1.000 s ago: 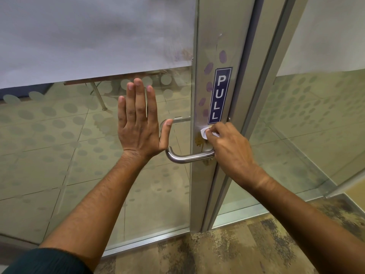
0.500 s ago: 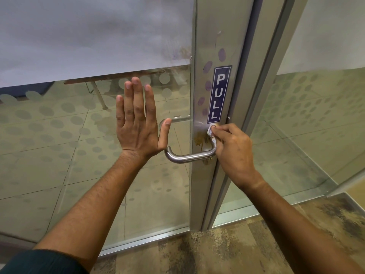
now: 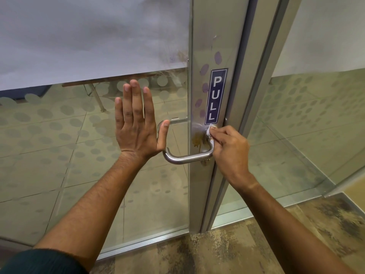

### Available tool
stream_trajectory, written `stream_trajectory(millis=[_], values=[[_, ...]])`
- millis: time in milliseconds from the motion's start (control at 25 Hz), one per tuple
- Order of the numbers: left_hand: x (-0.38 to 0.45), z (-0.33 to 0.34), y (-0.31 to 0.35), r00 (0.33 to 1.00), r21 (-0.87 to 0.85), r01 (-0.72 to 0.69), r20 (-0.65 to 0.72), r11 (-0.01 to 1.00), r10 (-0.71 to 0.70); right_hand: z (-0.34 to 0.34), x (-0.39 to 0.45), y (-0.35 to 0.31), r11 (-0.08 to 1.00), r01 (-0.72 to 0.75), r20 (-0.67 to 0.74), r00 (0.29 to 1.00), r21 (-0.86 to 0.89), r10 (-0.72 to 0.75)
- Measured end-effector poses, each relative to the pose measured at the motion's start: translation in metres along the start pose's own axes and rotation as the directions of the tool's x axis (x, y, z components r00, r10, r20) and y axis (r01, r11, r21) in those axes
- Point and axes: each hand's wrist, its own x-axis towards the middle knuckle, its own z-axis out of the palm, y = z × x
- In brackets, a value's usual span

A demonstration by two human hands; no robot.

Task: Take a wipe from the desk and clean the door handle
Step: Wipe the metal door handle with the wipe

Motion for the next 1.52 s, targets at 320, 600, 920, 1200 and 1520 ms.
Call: stream_trajectory(millis=[320, 600, 920, 1200, 1520], values=[[0.0, 0.0, 0.0, 1.0, 0.004, -0.004, -0.004, 1.0, 0.004, 0.009, -0.005, 0.011, 0.998, -0.033, -0.117, 0.992, 0.055, 0.04], [0.001, 0.001, 0.0, 1.0, 0.001, 0.006, -0.003, 1.0, -0.006, 0.037, -0.039, 0.027, 0.991, -0.124, -0.096, 0.987, 0.042, 0.127], [0.001, 0.0, 0.001, 1.0, 0.025, 0.004, -0.006, 1.0, -0.004, 0.045, -0.035, 0.016, 0.999, 0.034, -0.235, 0.972, 0.04, -0.023], [0.002, -0.003, 0.001, 1.0, 0.03, 0.012, 0.005, 0.999, -0.012, 0.043, -0.049, 0.013, 0.989, -0.111, -0.118, 0.985, 0.099, 0.123], [0.001, -0.005, 0.001, 1.0, 0.023, 0.0, 0.005, 1.0, 0.0, 0.036, -0.046, 0.013, 0.996, -0.073, -0.071, 0.995, 0.044, 0.076]])
